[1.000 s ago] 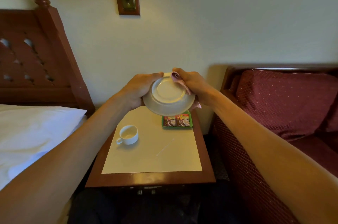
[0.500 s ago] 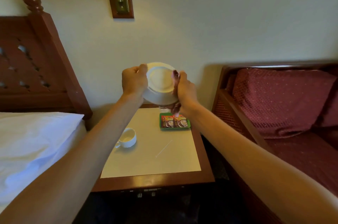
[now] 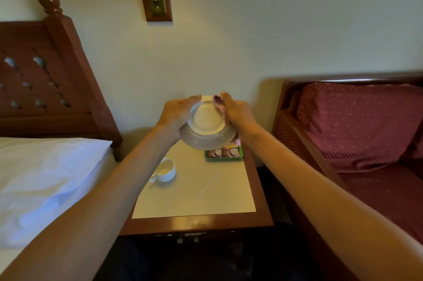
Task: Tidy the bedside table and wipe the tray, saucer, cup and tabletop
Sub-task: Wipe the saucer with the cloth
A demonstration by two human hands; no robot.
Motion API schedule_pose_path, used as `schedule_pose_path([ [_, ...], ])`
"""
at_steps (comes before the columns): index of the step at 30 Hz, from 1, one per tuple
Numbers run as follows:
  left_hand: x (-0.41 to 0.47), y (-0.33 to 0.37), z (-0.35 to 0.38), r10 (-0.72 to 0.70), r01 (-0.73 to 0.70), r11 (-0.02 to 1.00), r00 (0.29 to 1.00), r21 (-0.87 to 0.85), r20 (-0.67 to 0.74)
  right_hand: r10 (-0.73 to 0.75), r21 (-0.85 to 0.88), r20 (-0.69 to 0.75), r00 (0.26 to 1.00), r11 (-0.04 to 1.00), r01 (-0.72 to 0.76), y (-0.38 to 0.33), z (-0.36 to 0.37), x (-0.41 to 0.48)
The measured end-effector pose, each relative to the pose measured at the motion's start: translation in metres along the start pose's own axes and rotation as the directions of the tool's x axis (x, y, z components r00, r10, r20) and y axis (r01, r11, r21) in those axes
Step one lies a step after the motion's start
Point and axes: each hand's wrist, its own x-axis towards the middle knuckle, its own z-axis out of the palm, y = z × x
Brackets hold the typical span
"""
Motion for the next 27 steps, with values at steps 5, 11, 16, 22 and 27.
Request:
schedule_pose_path([
  [5, 0.009, -0.009, 0.004, 0.032, -0.025, 0.999, 0.986, 0.045, -0.165, 0.070, 0.144, -0.124, 0.990, 0.988, -0.052, 0.029, 0.014, 0.000],
  [11, 0.003, -0.026, 0.009, 0.012, 0.004, 0.994, 0.990, 0.109, -0.137, 0.208, 0.185, -0.108, 0.972, 0.965, -0.186, 0.033, 0.006, -0.008],
  [16, 0.002, -0.021, 0.017, 0.054, -0.086, 0.994, 0.927, -0.071, -0.371, 0.168, 0.299, -0.053, 0.984, 0.943, -0.145, 0.022, 0.015, -0.020],
  [22, -0.001, -0.008, -0.012, -0.142, 0.162, 0.983, 0.970, -0.090, 0.196, 0.251, 0.092, 0.176, 0.952, 0.959, -0.269, 0.002, -0.029, -0.007],
  [27, 0.005, -0.013, 0.008, -0.078, 0.083, 0.996, 0.986, 0.026, -0.150, 0.187, 0.118, 0.055, 0.981, 0.974, -0.192, 0.020, -0.005, -0.009],
])
